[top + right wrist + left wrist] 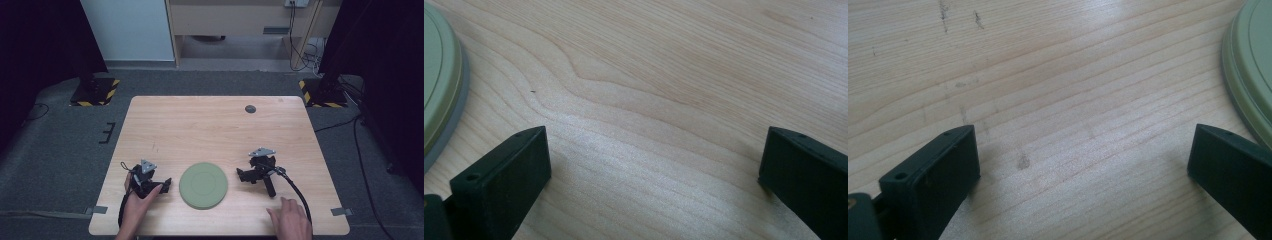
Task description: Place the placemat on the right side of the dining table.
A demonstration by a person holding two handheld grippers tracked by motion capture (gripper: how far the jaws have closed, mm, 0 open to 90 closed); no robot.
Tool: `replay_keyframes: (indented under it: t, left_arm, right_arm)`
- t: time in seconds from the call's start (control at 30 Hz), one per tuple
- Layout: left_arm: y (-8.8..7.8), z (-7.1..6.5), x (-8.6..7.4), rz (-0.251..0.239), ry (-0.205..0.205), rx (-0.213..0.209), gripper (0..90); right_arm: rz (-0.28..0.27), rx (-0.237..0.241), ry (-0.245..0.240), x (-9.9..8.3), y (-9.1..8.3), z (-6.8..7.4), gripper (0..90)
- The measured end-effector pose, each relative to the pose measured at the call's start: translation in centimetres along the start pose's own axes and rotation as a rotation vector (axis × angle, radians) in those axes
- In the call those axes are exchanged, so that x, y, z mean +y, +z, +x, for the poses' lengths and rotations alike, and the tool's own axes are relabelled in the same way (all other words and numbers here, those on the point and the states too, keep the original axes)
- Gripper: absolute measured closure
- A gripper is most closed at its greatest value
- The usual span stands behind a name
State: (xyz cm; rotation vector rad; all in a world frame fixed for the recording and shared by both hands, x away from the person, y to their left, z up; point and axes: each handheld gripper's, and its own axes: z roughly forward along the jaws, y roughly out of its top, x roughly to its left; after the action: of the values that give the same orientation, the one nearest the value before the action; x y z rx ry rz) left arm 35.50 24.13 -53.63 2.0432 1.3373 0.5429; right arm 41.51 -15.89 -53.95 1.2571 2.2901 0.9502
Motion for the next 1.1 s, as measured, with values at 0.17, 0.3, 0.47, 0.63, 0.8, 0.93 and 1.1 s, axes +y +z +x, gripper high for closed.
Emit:
replay_keyframes:
  t: [0.17,0.3,0.47,0.63,0.8,0.93,1.1]
  left_arm:
    - [-0.1,0.0,-0.1,-0.001,0.003,-0.004,0.0]
    - [-0.1,0.0,-0.1,-0.001,0.002,-0.007,0.0]
    - [-0.1,0.0,-0.1,-0.001,0.004,-0.009,0.0]
    - [-0.2,0.2,-0.2,-0.004,0.008,-0.019,0.2]
    - [-0.4,0.4,-0.3,-0.020,-0.007,-0.026,2.5]
    - [-0.9,-0.1,-0.3,-0.028,0.013,-0.057,2.7]
    - [-1.2,-1.0,-0.3,-0.029,0.044,-0.084,2.8]
  right_arm:
    - [0.001,0.004,-0.007,0.0,0.0,-0.1,0.4]
    - [0.000,0.003,-0.006,0.0,0.0,-0.1,0.4]
    - [0.000,-0.013,0.012,0.0,0.0,0.1,0.4]
    - [-0.001,-0.001,-0.001,0.0,0.0,-0.1,0.5]
    - [0.020,0.010,-0.010,0.0,-0.3,0.0,3.3]
    - [0.009,0.039,-0.014,0.1,-1.6,0.0,6.0]
    - [-0.024,0.073,-0.066,-0.4,-3.8,1.4,5.4]
